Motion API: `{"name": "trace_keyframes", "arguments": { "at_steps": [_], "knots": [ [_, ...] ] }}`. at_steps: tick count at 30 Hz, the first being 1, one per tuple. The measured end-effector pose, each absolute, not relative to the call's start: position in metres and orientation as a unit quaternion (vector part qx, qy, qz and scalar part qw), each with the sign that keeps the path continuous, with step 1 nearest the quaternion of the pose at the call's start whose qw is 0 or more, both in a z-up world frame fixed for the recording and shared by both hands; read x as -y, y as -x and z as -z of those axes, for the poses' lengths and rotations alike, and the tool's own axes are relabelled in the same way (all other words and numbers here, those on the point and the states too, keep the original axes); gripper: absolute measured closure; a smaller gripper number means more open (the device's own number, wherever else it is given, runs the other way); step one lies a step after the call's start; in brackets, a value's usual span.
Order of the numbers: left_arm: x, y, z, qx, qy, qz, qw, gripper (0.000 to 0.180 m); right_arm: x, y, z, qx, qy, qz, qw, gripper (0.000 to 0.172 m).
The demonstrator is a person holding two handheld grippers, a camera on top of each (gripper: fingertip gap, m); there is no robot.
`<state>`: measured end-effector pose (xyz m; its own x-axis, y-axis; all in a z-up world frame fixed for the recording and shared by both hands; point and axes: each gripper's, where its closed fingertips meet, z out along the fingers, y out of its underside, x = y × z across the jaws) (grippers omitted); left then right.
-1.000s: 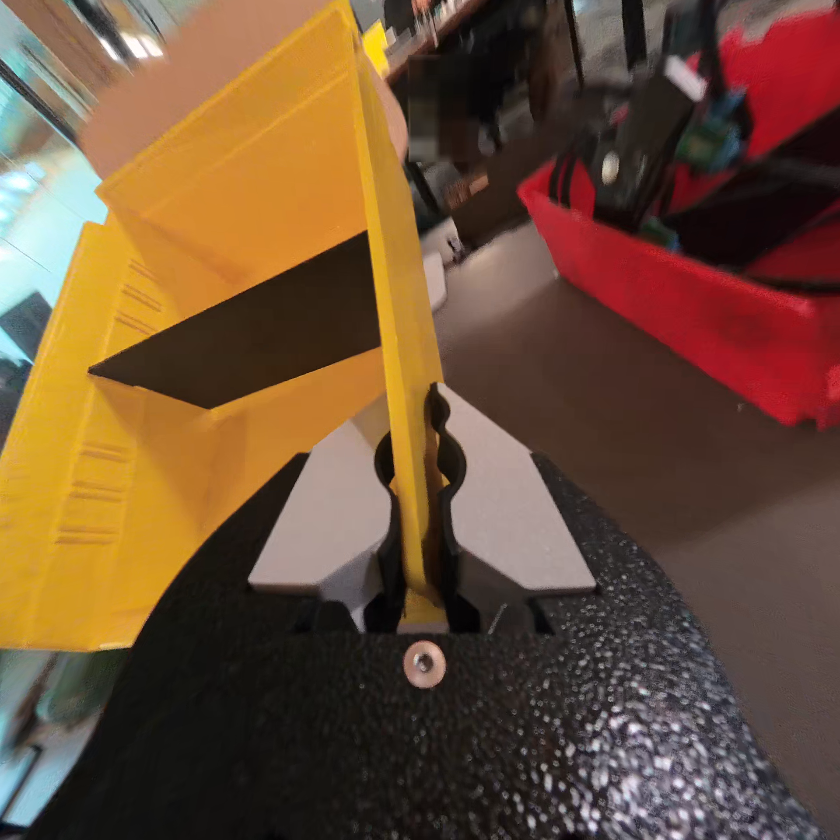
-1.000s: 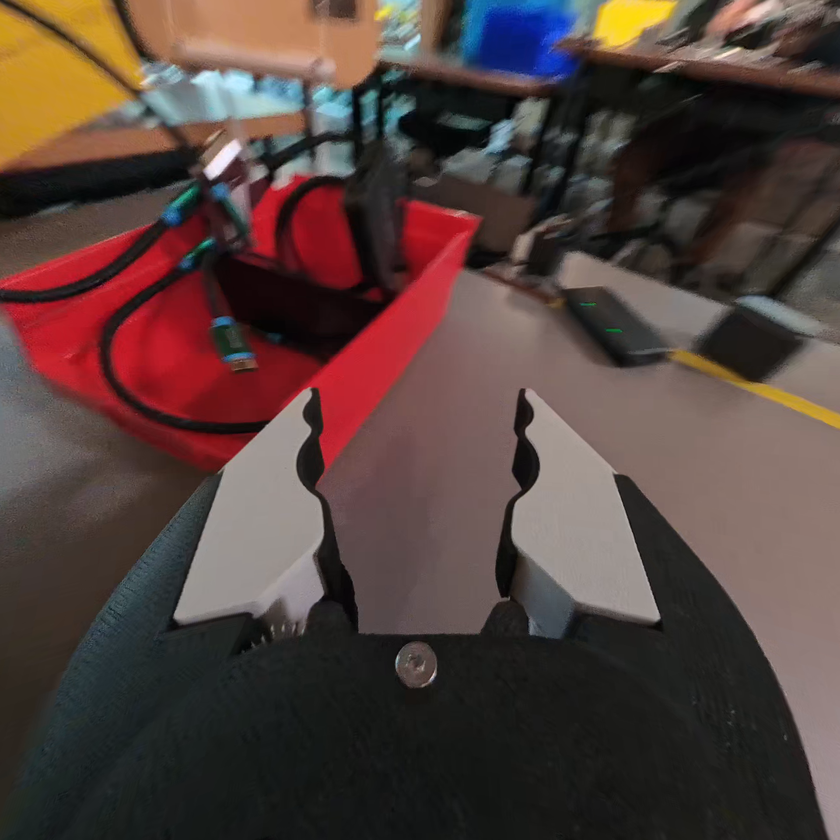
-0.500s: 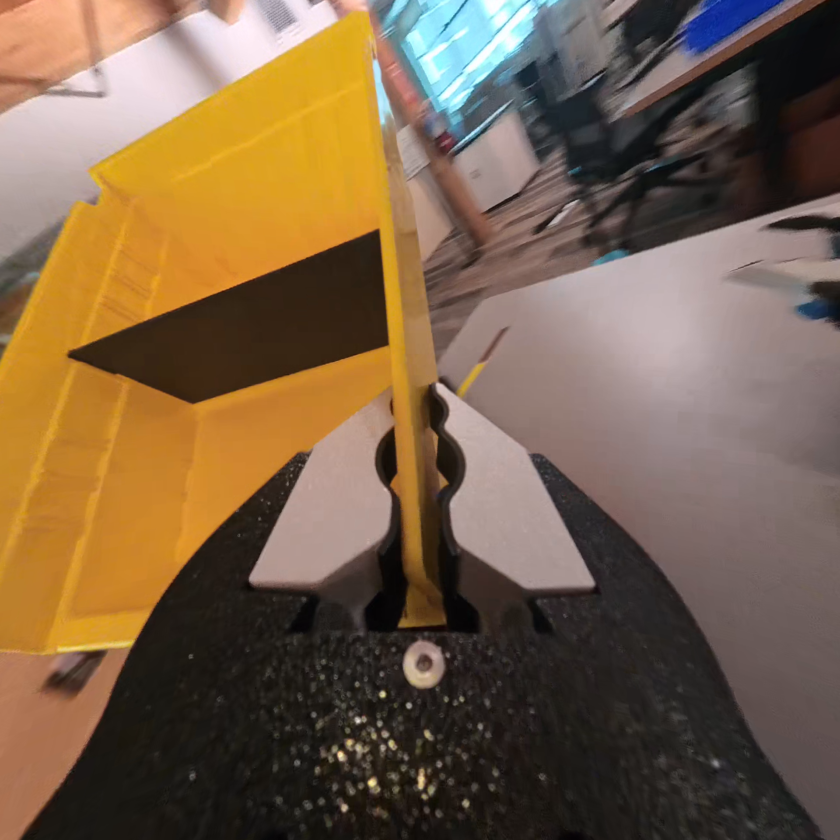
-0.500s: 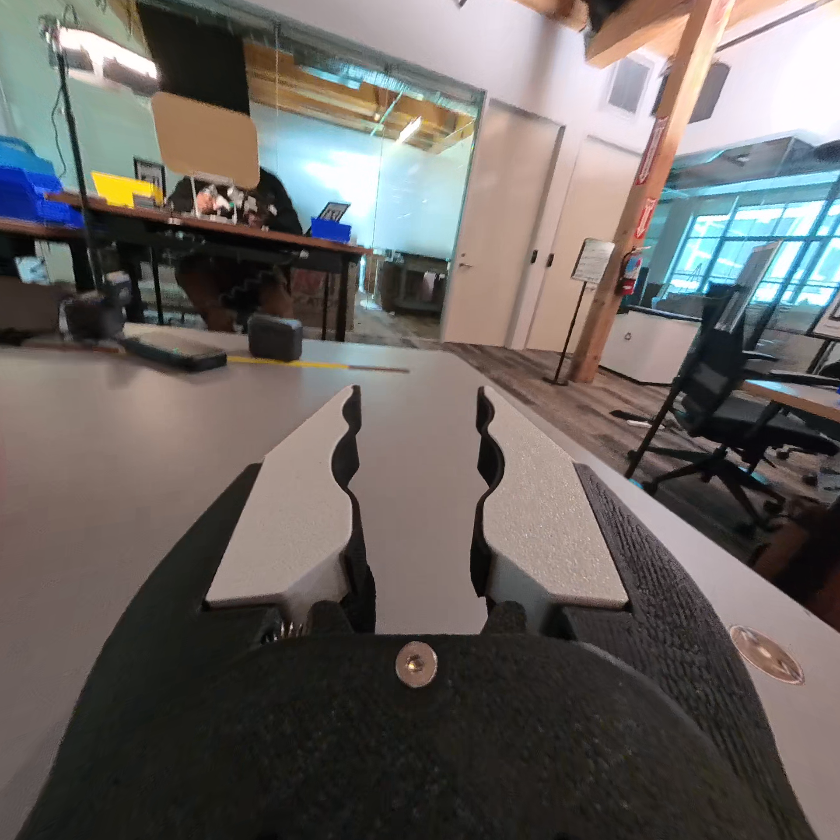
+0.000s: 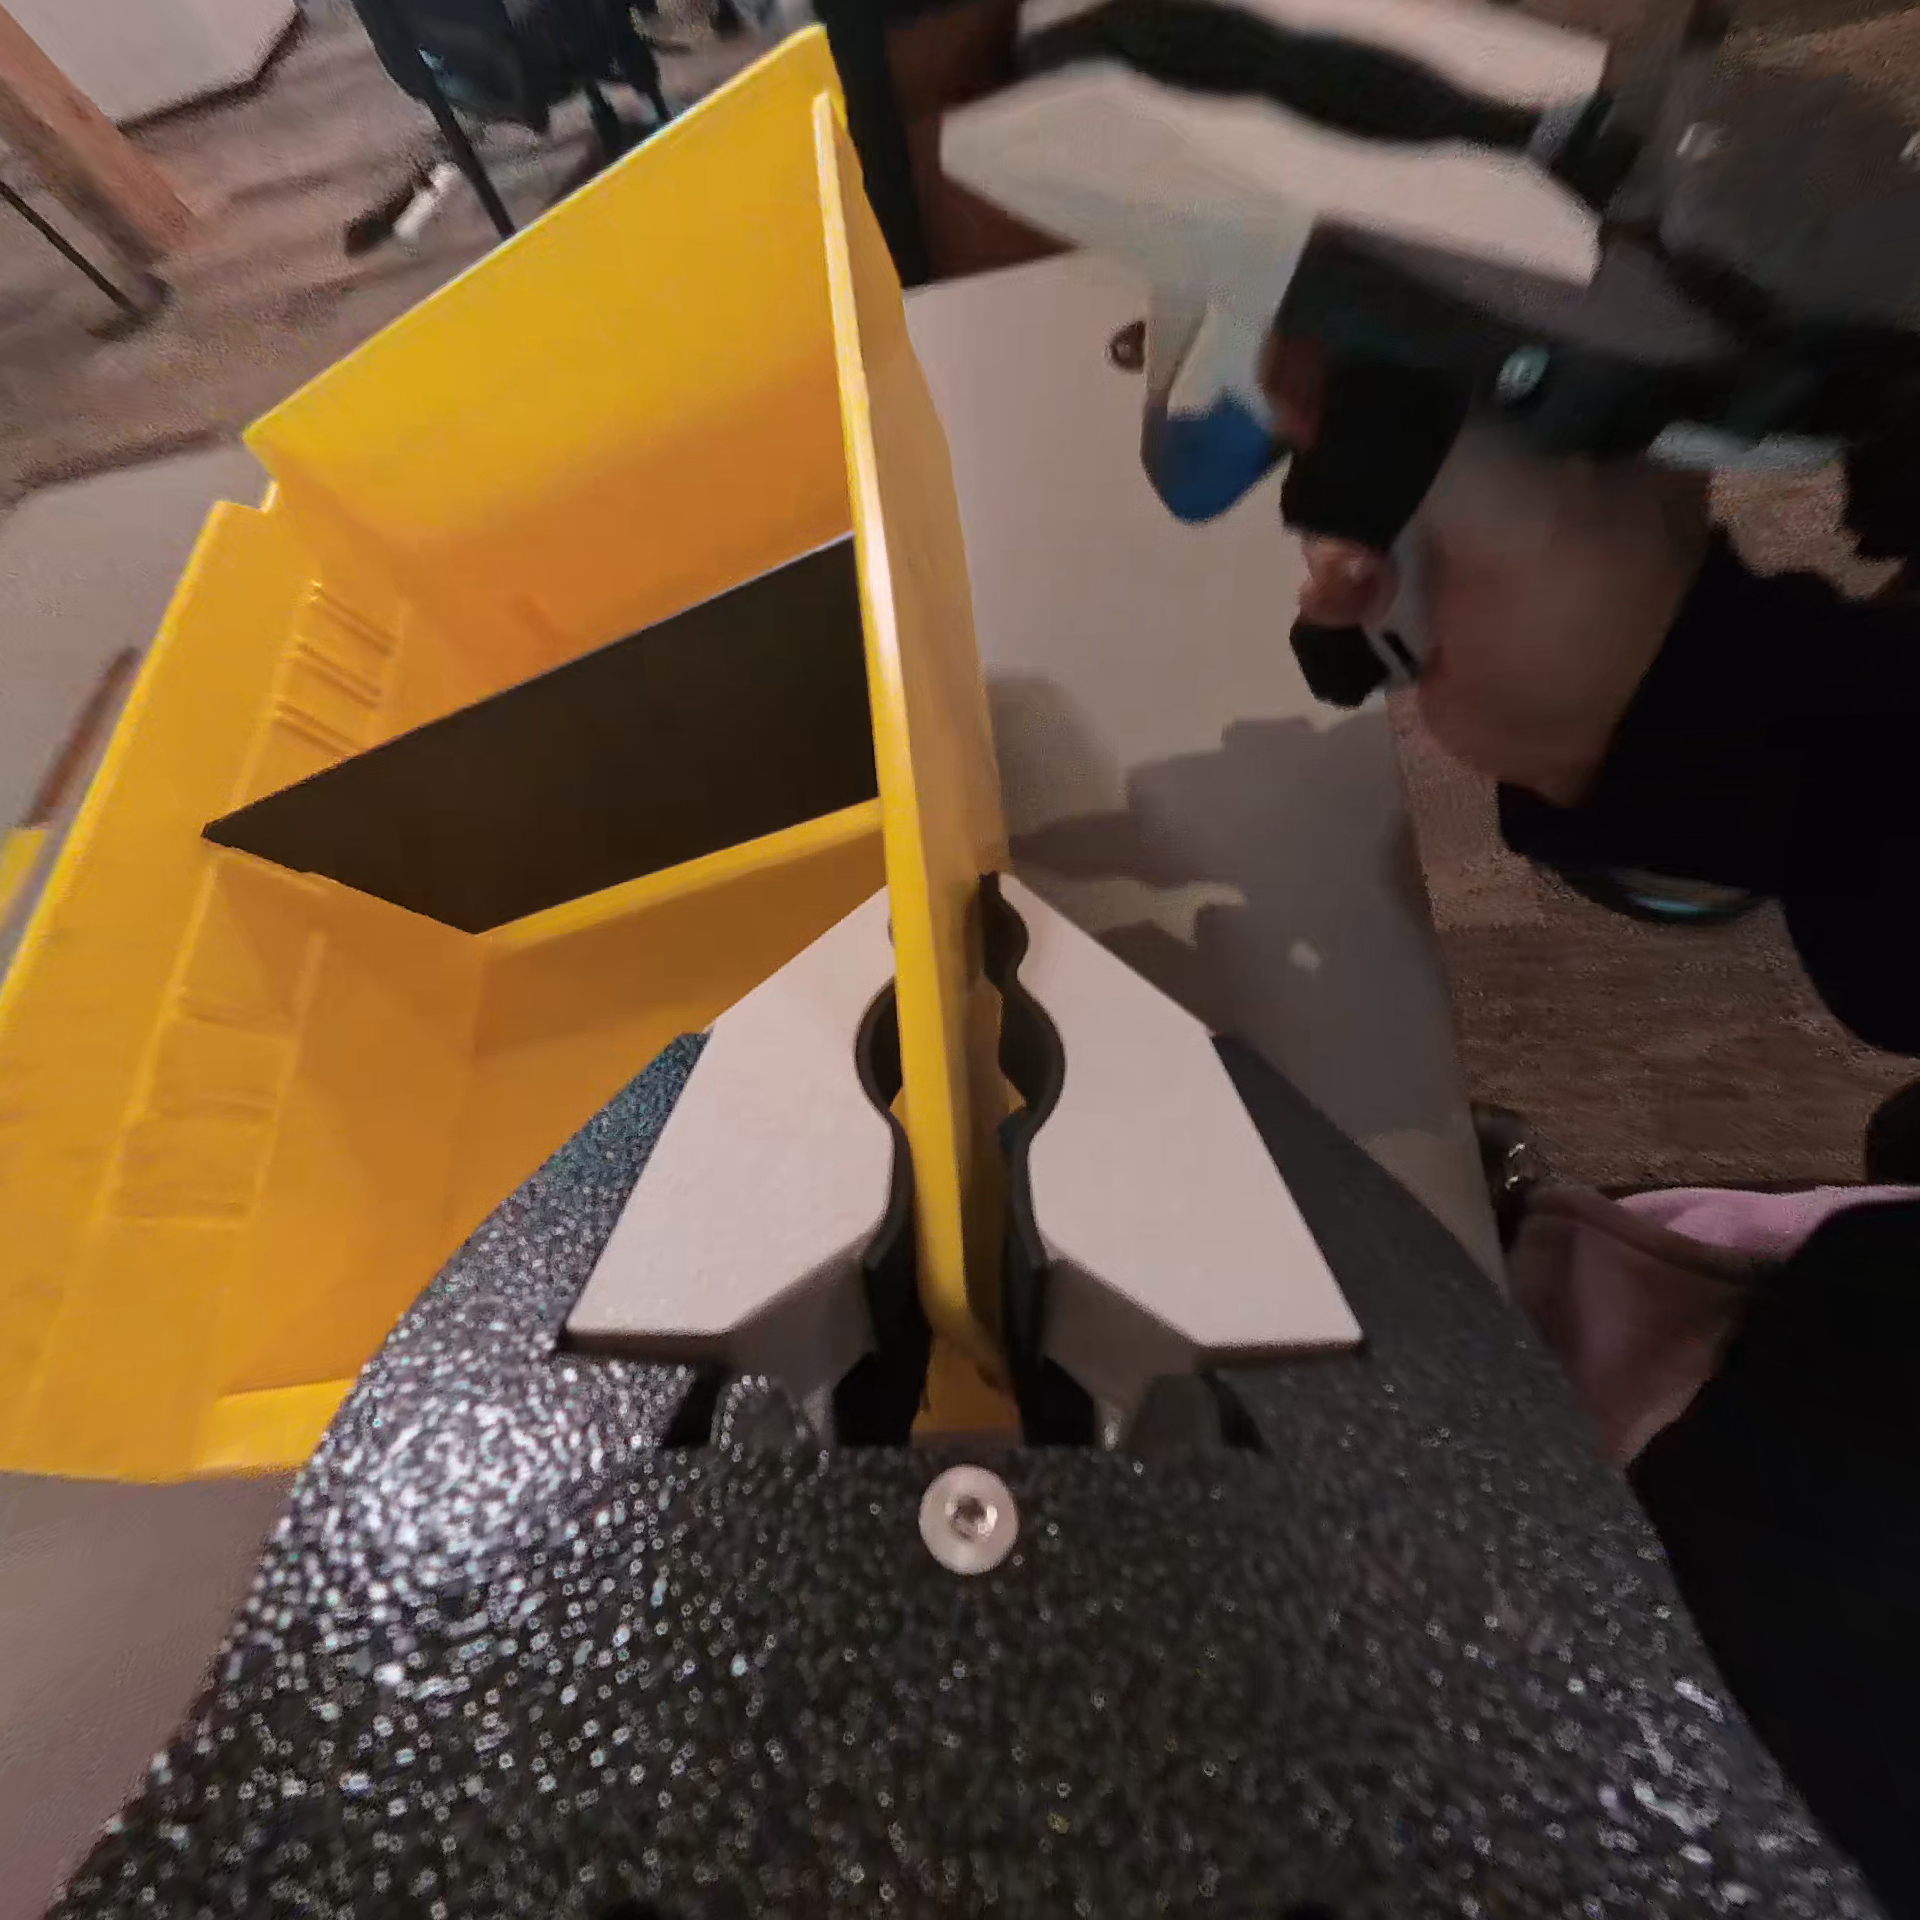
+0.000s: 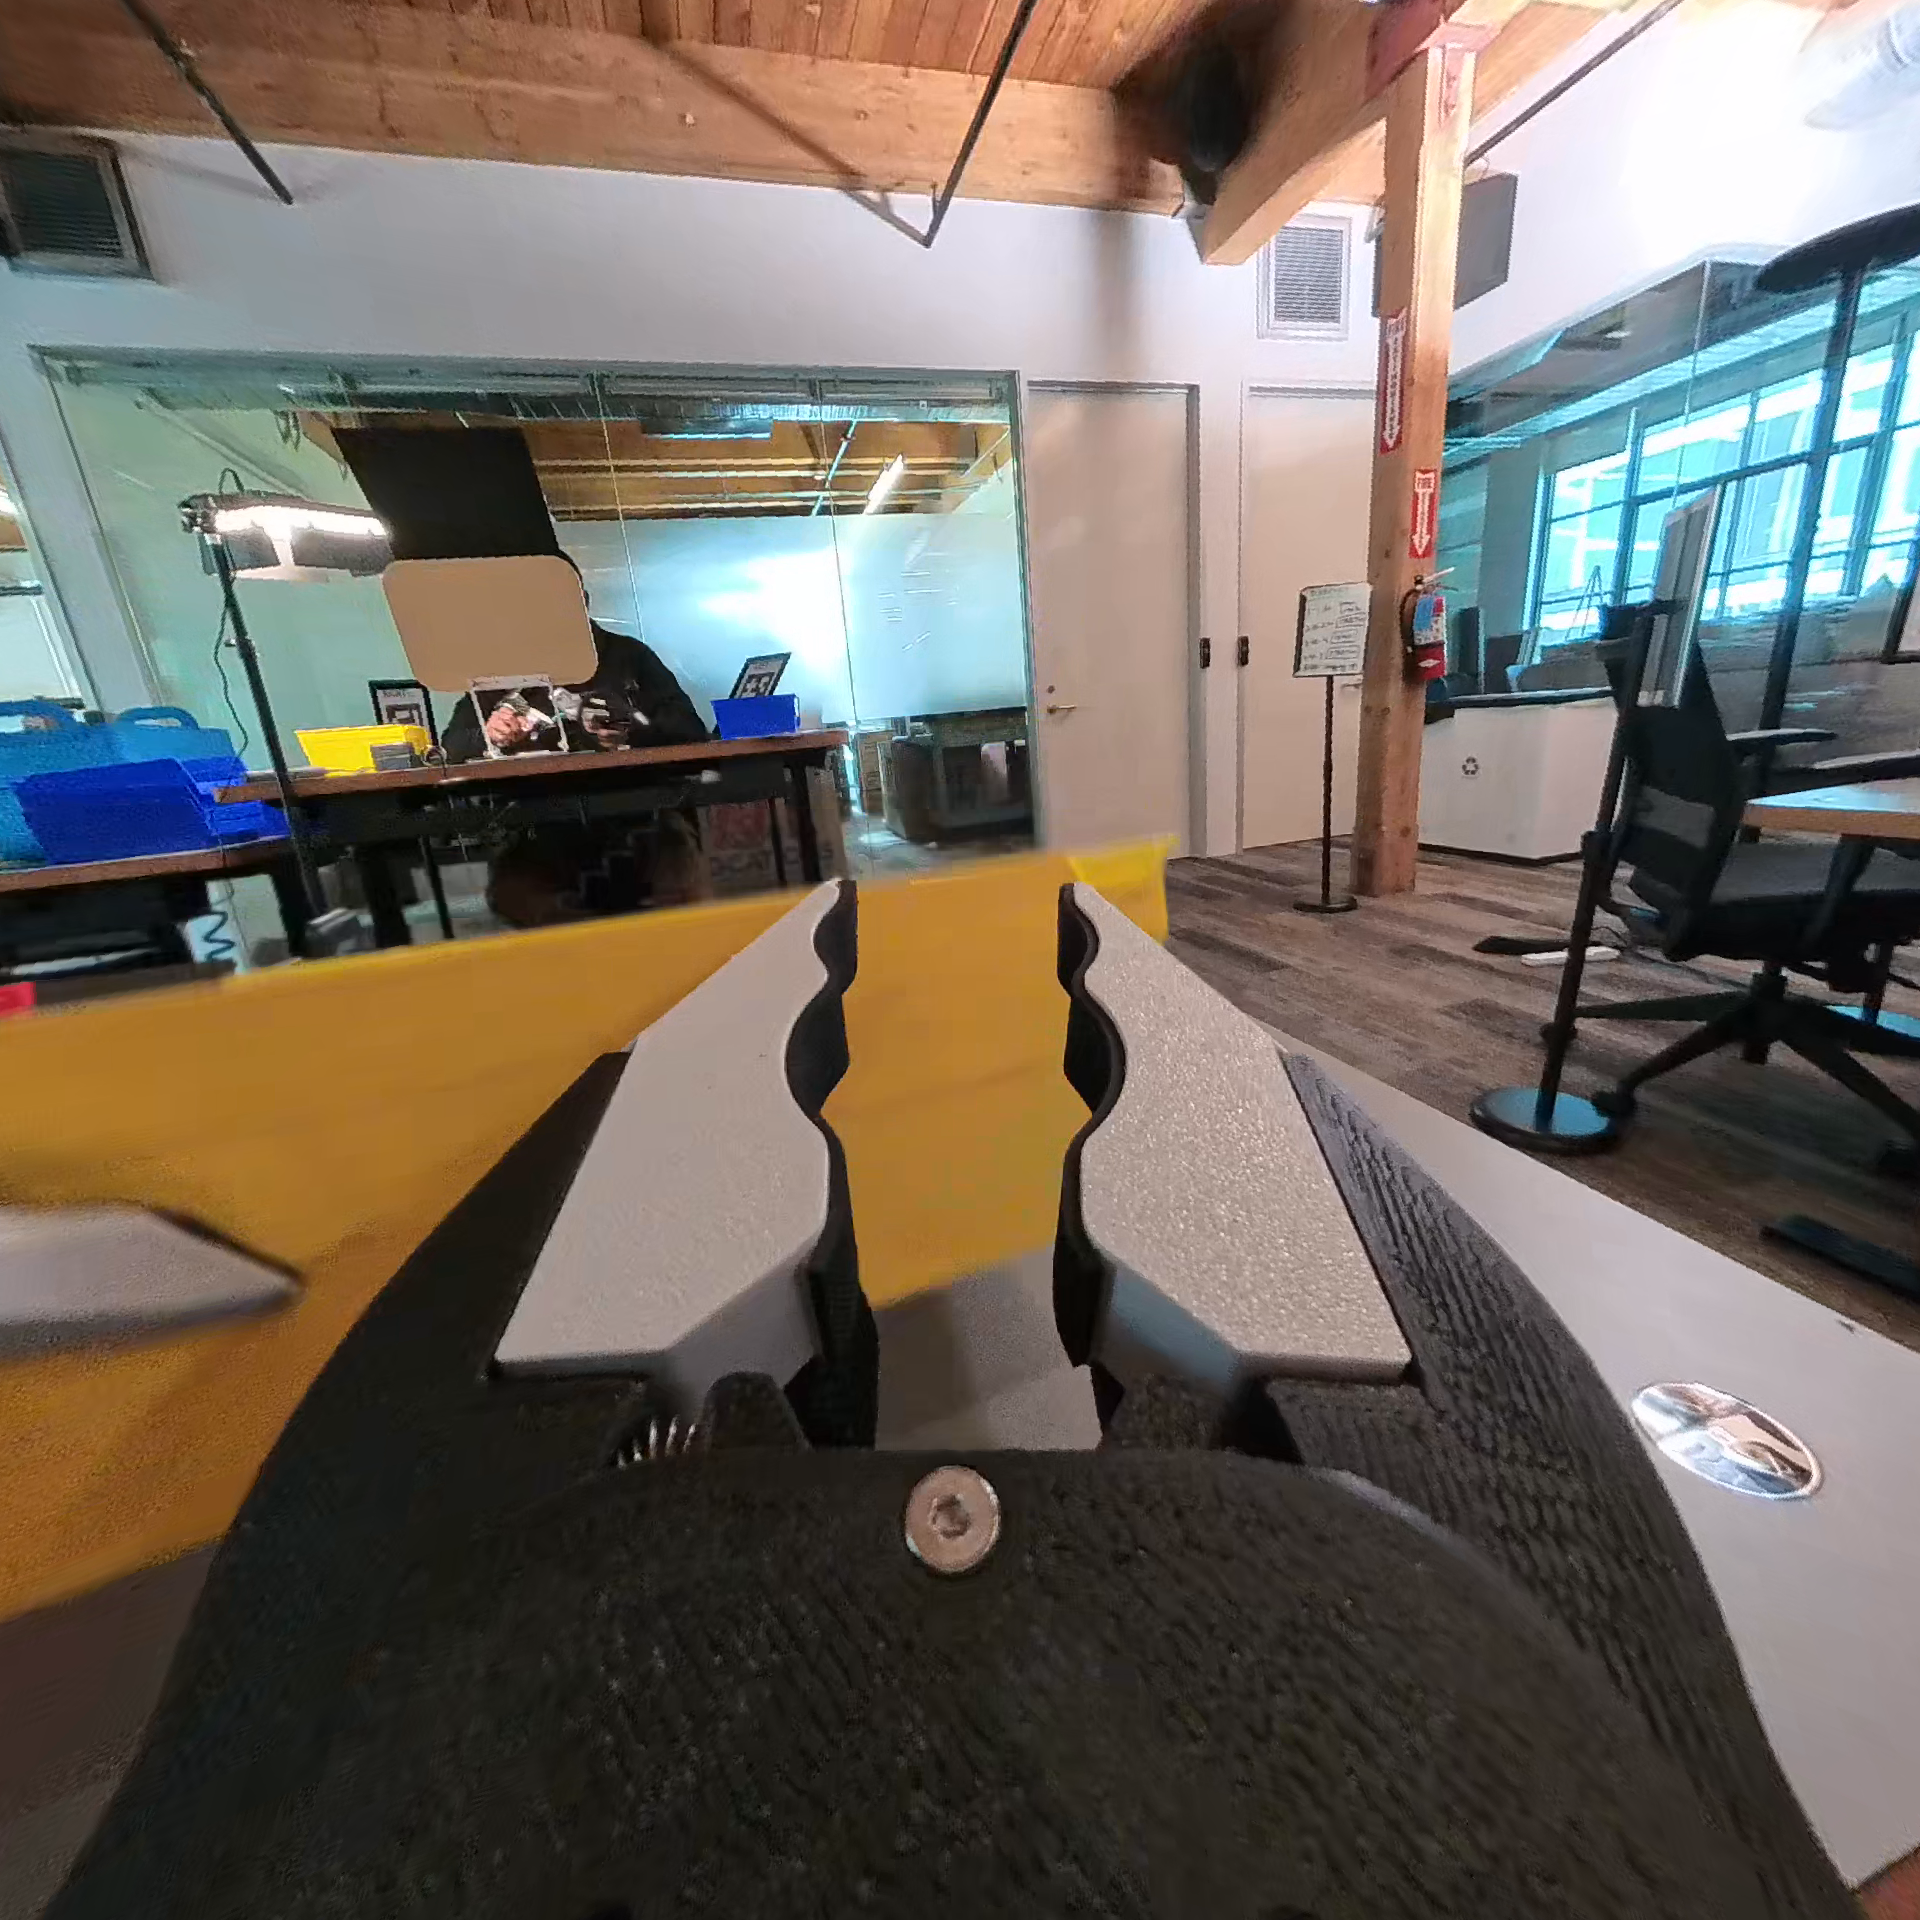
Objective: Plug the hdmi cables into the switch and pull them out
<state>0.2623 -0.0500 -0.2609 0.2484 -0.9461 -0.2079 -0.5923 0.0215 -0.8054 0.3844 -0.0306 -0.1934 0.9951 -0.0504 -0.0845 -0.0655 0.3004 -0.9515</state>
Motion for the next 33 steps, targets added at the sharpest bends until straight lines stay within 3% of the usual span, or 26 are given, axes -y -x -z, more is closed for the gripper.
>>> {"name": "trace_keyframes", "arguments": {
  "at_steps": [8, 10, 12, 15, 18, 22, 26, 31, 33],
  "knots": [
    [0.038, -0.262, 0.305, -0.568, 0.662, 0.193, 0.449, 0.172, 0.029, -0.37, 0.19, -0.035, 0.583, -0.03, 0.811, 0.133],
    [0.063, -0.258, 0.27, -0.541, 0.65, 0.284, 0.452, 0.14, 0.029, -0.363, 0.189, -0.02, 0.583, -0.024, 0.812, 0.125],
    [0.081, -0.23, 0.201, -0.502, 0.595, 0.34, 0.527, 0.125, 0.034, -0.355, 0.177, -0.009, 0.57, -0.031, 0.821, 0.113],
    [0.067, -0.131, 0.127, -0.421, 0.557, 0.244, 0.673, 0.116, 0.037, -0.331, 0.166, 0.001, 0.571, -0.043, 0.82, 0.088],
    [0.058, -0.007, 0.104, -0.274, 0.574, 0.138, 0.759, 0.093, 0.023, -0.29, 0.178, 0.035, 0.61, -0.03, 0.791, 0.054],
    [0.077, 0.11, 0.137, -0.104, 0.616, 0.052, 0.779, 0.077, 0.023, -0.232, 0.201, 0.09, 0.644, 0.0, 0.759, 0.031],
    [0.091, 0.151, 0.183, -0.074, 0.664, -0.03, 0.744, 0.077, 0.033, -0.213, 0.21, 0.089, 0.64, 0.066, 0.76, 0.042],
    [0.08, 0.155, 0.221, -0.071, 0.71, 0.005, 0.701, 0.072, 0.019, -0.22, 0.249, 0.119, 0.71, 0.138, 0.68, 0.047],
    [0.074, 0.156, 0.229, -0.07, 0.727, 0.006, 0.683, 0.073, 0.019, -0.231, 0.26, 0.095, 0.738, 0.106, 0.66, 0.046]
  ]
}}
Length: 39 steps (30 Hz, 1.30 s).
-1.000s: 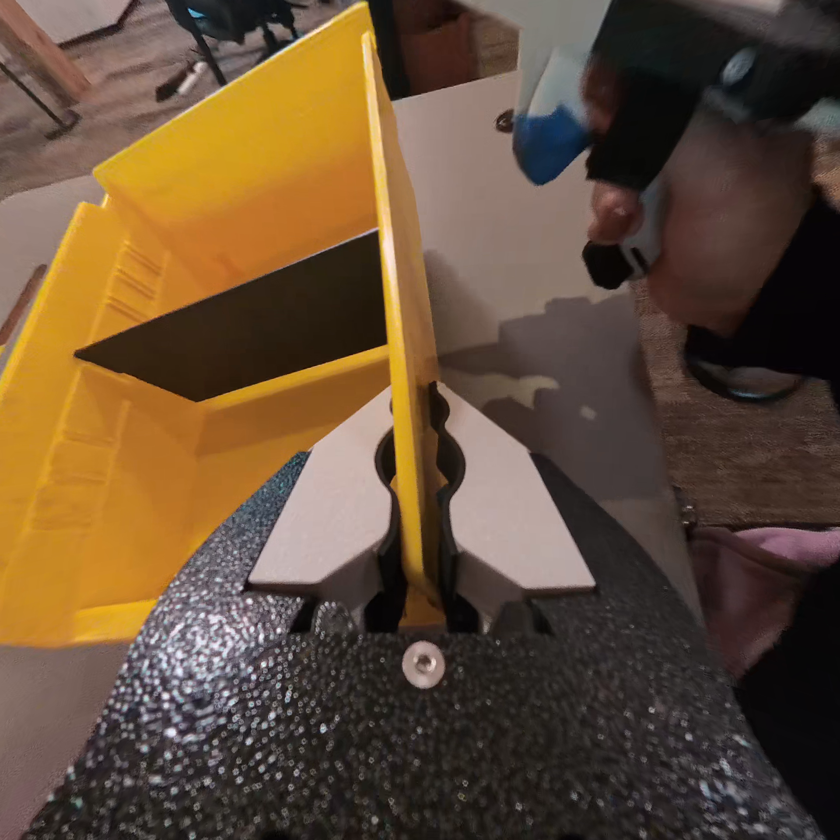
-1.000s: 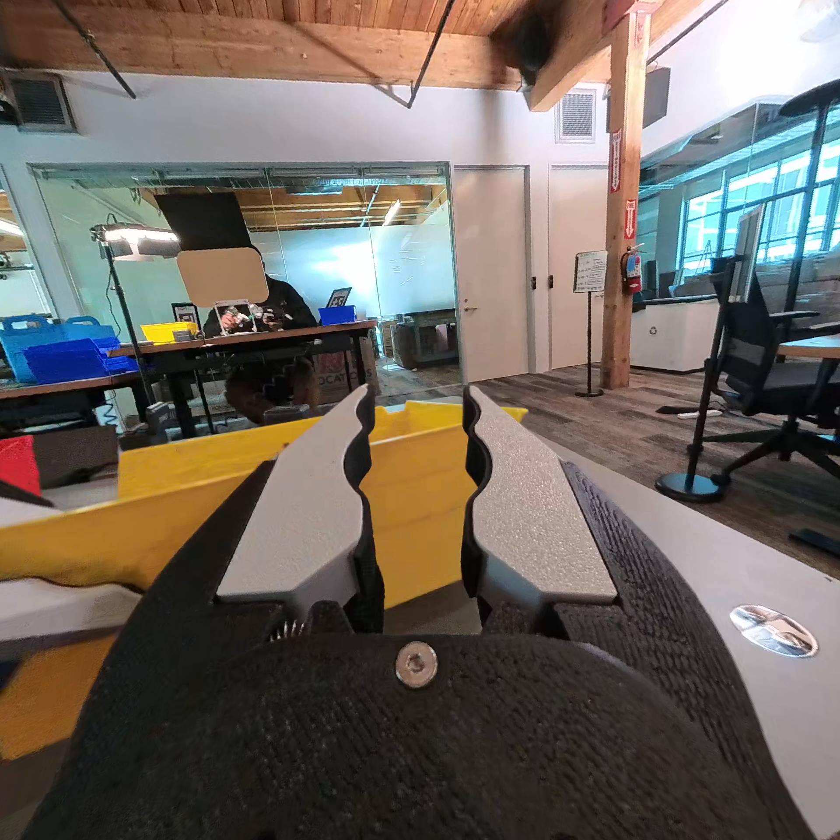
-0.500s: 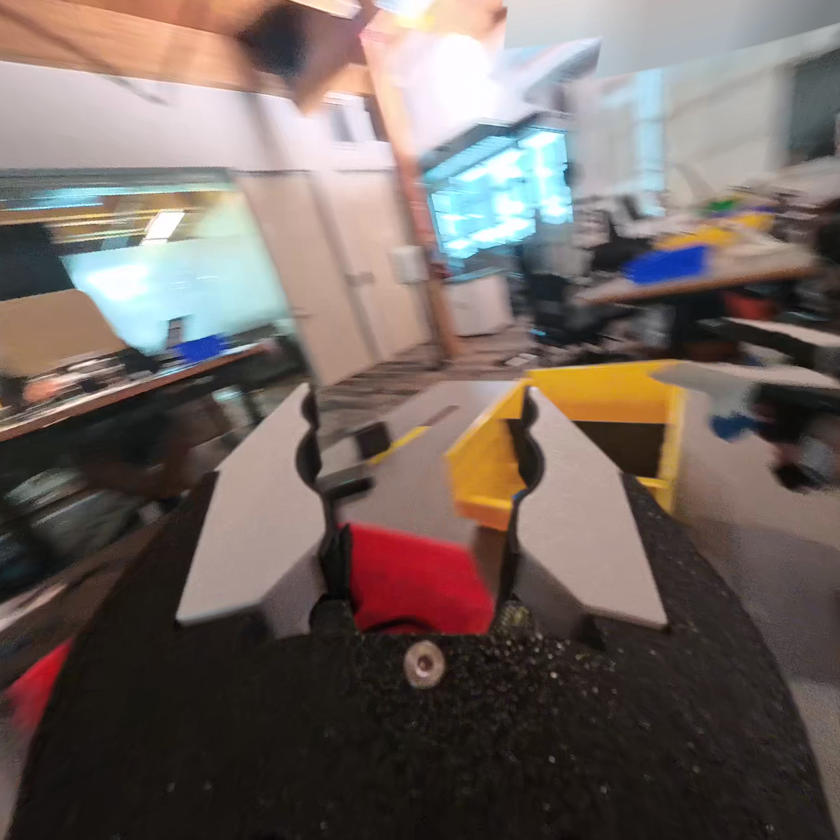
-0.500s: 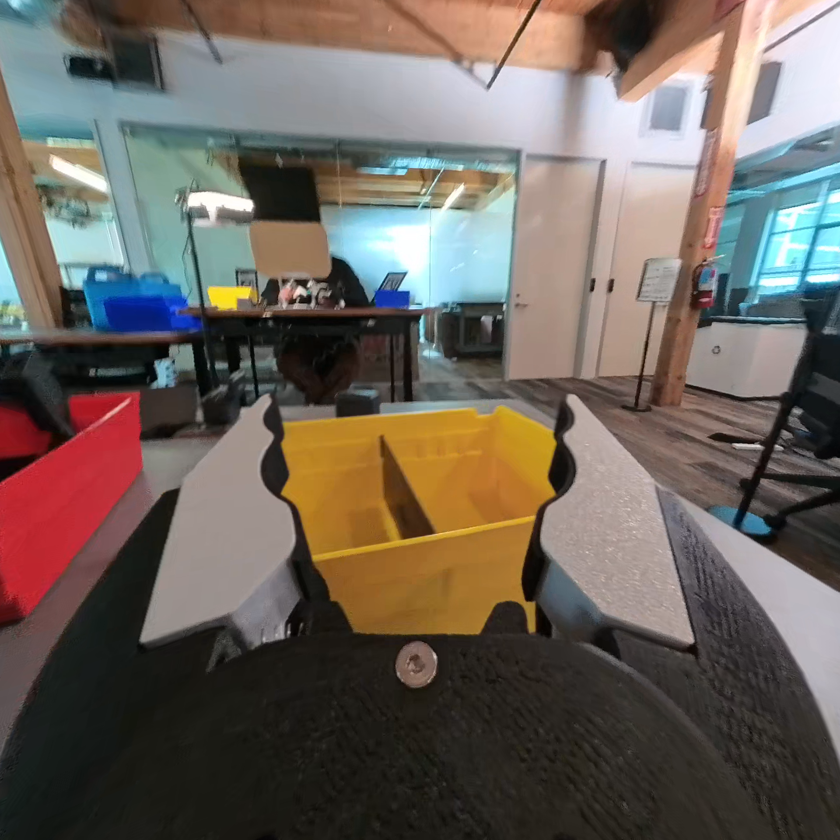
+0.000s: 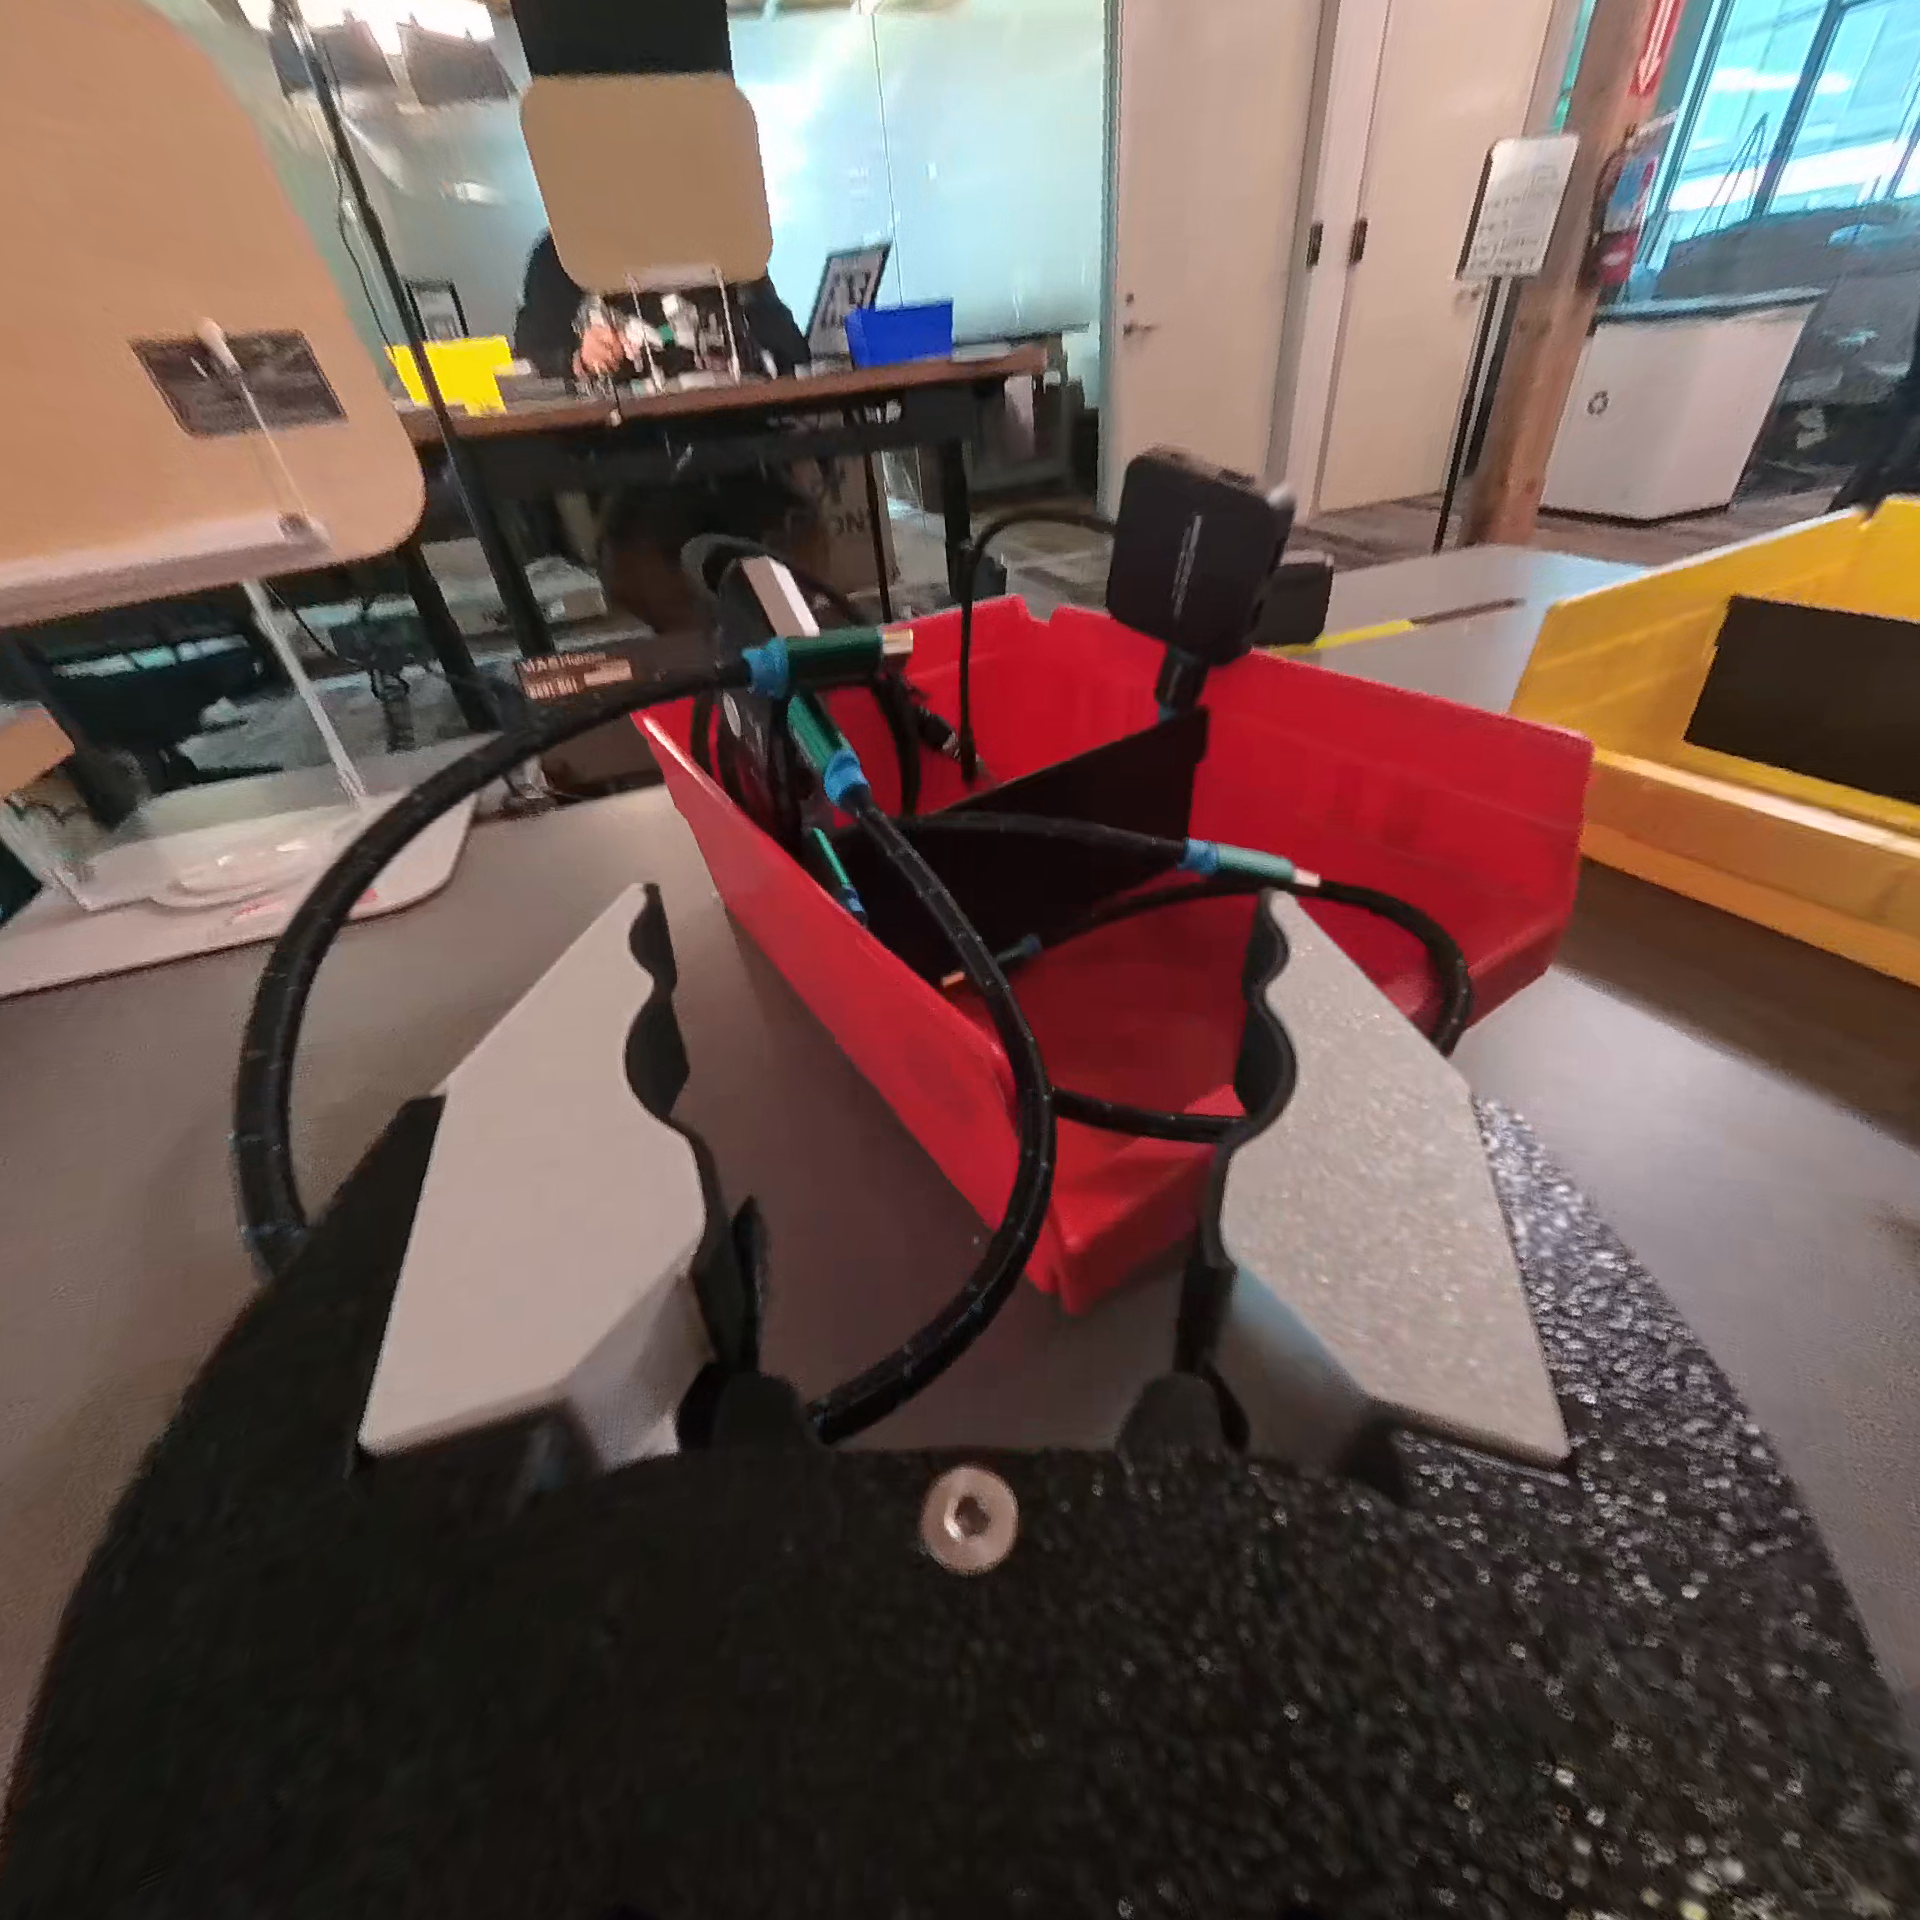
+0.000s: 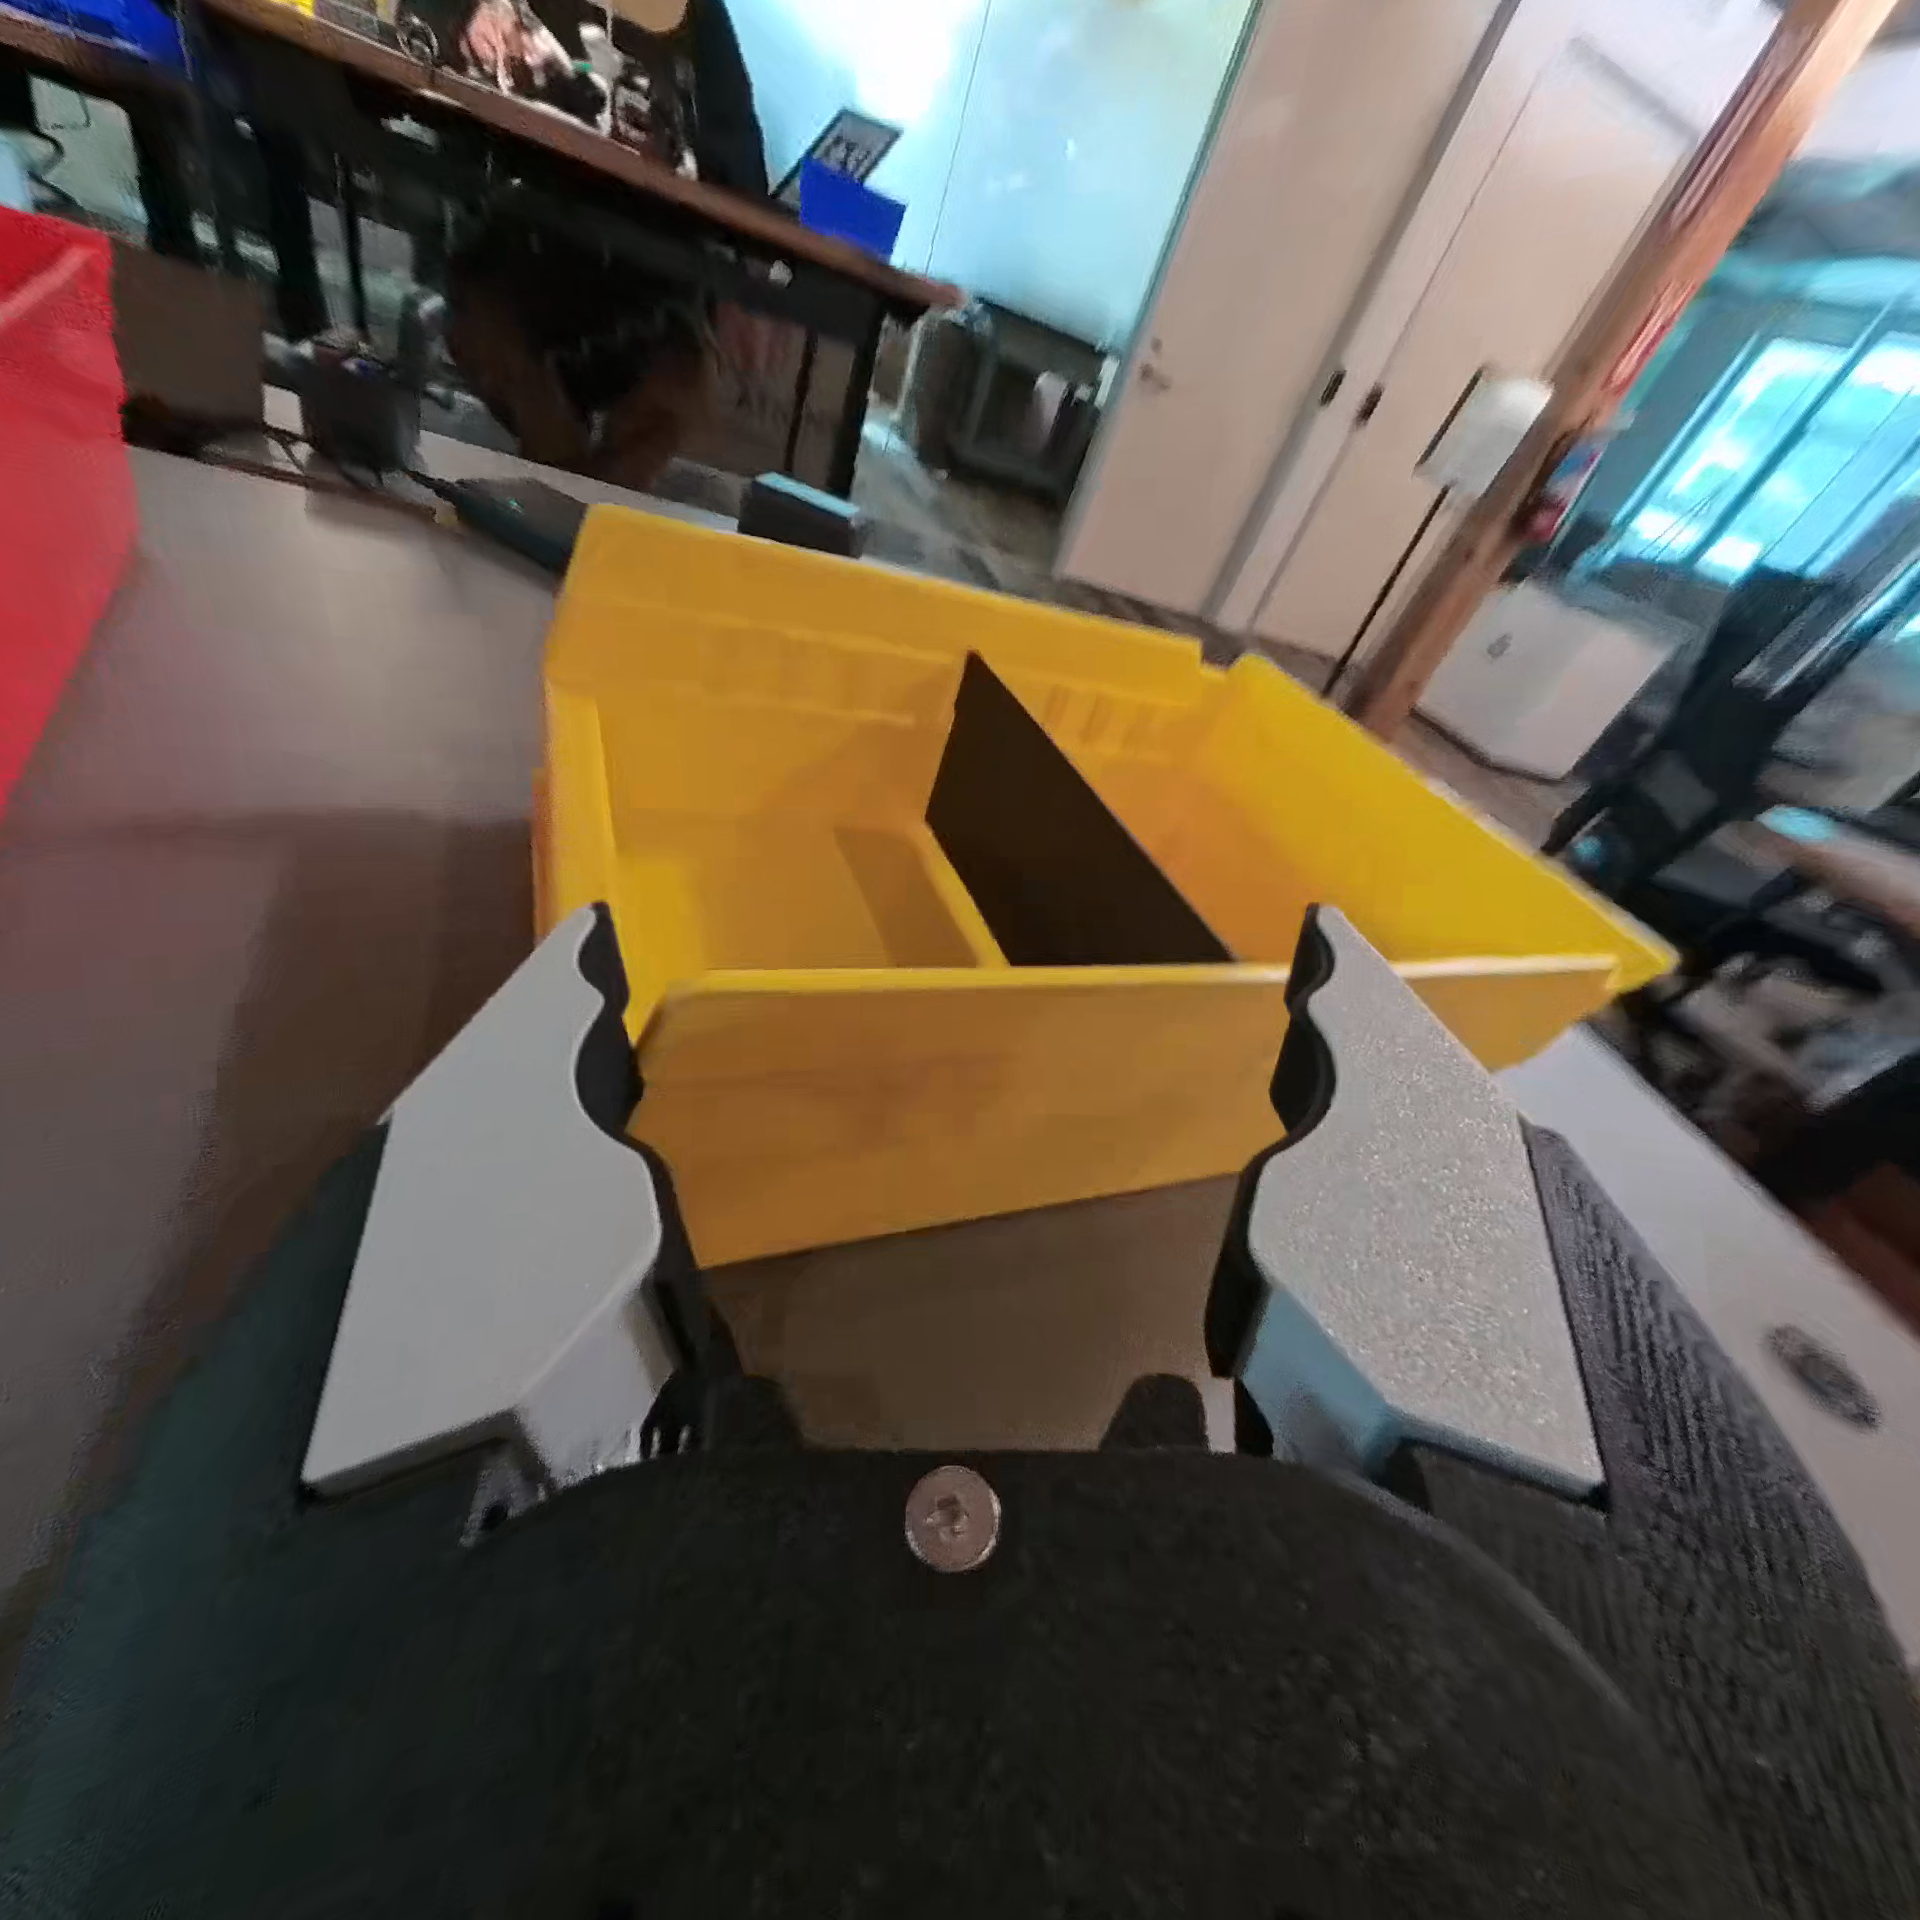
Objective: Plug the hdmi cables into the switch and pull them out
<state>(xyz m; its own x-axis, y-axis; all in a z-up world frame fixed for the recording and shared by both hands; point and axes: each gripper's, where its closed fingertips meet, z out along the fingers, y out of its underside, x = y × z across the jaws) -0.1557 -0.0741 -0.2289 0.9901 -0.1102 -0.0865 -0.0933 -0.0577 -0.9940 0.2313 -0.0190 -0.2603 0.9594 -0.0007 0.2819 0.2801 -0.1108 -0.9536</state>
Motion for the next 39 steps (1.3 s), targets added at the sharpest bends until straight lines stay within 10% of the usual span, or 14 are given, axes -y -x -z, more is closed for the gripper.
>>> {"name": "trace_keyframes", "arguments": {
  "at_steps": [10, 12, 18, 33, 39],
  "knots": [
    [0.039, 0.174, 0.29, -0.041, 0.857, 0.047, 0.511, 0.109, 0.013, -0.323, 0.283, 0.006, 0.813, 0.075, 0.577, 0.12],
    [0.038, 0.169, 0.296, -0.071, 0.868, 0.066, 0.488, 0.138, 0.006, -0.333, 0.286, 0.005, 0.824, 0.061, 0.563, 0.146],
    [0.043, 0.239, 0.285, -0.068, 0.855, -0.105, 0.503, 0.17, -0.015, -0.377, 0.289, 0.05, 0.843, 0.108, 0.525, 0.162],
    [0.126, 0.393, 0.286, 0.004, 0.87, -0.135, 0.475, 0.171, -0.036, -0.441, 0.286, 0.107, 0.846, 0.08, 0.517, 0.166],
    [0.137, 0.397, 0.271, 0.052, 0.85, -0.055, 0.521, 0.152, -0.021, -0.438, 0.192, 0.091, 0.715, 0.21, 0.66, 0.122]
  ]
}}
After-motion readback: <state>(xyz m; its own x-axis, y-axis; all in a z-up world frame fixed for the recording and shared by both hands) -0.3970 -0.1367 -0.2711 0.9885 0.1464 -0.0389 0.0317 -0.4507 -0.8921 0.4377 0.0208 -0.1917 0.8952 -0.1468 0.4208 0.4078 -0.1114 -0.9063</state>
